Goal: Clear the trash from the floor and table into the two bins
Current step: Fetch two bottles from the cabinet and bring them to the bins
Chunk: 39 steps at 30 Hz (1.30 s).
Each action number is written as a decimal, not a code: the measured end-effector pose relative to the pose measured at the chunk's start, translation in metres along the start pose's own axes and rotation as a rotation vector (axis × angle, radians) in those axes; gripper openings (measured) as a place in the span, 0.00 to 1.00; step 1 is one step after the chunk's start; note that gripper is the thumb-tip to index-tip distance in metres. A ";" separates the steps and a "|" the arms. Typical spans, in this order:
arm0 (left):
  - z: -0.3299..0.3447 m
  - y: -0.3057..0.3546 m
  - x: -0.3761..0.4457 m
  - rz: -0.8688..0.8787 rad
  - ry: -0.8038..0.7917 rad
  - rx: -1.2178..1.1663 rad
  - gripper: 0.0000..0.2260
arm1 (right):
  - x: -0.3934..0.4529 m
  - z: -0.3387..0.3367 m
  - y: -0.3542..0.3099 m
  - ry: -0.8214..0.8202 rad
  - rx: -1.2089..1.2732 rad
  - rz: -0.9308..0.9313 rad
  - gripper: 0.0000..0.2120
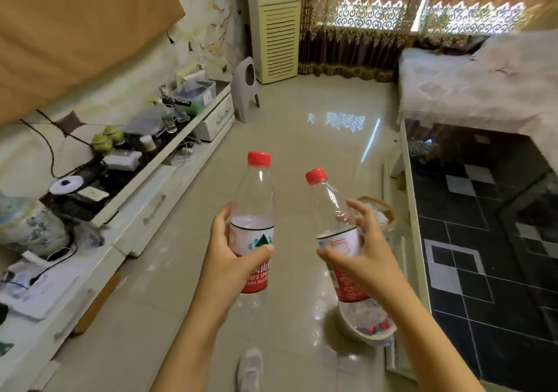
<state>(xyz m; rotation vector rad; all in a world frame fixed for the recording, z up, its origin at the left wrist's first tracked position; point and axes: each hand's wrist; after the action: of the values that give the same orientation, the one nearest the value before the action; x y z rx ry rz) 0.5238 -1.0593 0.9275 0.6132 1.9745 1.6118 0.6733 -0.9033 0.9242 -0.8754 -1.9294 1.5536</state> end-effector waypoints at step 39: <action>0.429 -0.096 0.396 -0.220 -1.374 0.394 0.25 | 0.216 -0.126 0.262 1.238 0.250 0.787 0.42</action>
<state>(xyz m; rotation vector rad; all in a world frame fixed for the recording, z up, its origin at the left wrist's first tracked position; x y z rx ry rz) 0.4947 -0.5052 0.7219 1.1637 1.1585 0.3303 0.6660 -0.6237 0.6941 -1.9681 -0.4979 1.0311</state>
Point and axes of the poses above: each hand's wrist, its own x-axis towards the middle knuckle, its own z-axis out of the palm, y = z × x, and after that the axes turned 5 degrees about x, right-handed
